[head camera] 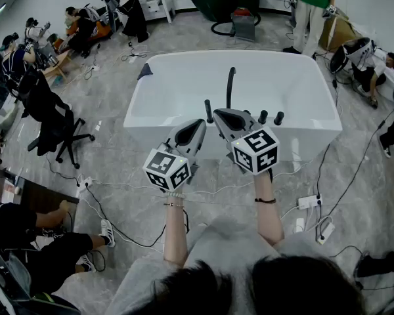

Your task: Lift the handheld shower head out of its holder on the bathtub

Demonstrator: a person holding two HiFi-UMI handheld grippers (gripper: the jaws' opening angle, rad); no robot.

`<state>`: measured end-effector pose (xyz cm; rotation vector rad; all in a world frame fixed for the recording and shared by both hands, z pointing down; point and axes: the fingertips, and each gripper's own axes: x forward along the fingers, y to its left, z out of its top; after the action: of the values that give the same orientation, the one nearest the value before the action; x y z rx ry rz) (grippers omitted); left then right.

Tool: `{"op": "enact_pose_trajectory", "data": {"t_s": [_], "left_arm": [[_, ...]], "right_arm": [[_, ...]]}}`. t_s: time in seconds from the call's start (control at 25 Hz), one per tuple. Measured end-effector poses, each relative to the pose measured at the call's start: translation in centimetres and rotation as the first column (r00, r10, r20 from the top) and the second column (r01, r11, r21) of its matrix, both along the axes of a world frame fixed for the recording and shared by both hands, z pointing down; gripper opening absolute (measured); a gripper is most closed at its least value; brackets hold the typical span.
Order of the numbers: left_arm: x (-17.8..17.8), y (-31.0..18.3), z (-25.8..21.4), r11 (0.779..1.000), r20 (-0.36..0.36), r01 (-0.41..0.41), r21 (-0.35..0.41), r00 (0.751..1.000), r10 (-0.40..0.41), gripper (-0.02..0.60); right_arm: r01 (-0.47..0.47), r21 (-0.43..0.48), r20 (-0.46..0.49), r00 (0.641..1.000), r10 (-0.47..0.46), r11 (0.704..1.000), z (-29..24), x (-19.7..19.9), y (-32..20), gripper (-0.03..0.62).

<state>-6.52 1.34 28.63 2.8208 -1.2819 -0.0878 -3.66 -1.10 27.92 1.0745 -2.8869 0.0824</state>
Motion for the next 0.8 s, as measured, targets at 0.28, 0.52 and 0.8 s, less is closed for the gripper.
{"op": "enact_pose_trajectory", "data": {"t_s": [0.28,0.52,0.8], "left_arm": [[0.1,-0.2,0.3,1.0,-0.002,-0.002,-0.007,1.0,0.002,0.006],[1.0,0.4,1.3,0.999,-0.013,0.021,-0.028,1.0,-0.021,0.006],[0.2,1.0,1.9,0.998,0.0,0.042,-0.046,0.999,-0.042,0.006]], "right_arm": [[0.001,-0.004,-0.002,1.0,-0.001,1.0,0.3,0.2,-0.2,0.0],[-0.005,-0.024,0.008,1.0,0.005,1.0,1.2,1.6,0.2,0.0],[-0.003,-0.036,0.042,0.999,0.005,0.999,1.4,1.1,0.0,0.0]]}}
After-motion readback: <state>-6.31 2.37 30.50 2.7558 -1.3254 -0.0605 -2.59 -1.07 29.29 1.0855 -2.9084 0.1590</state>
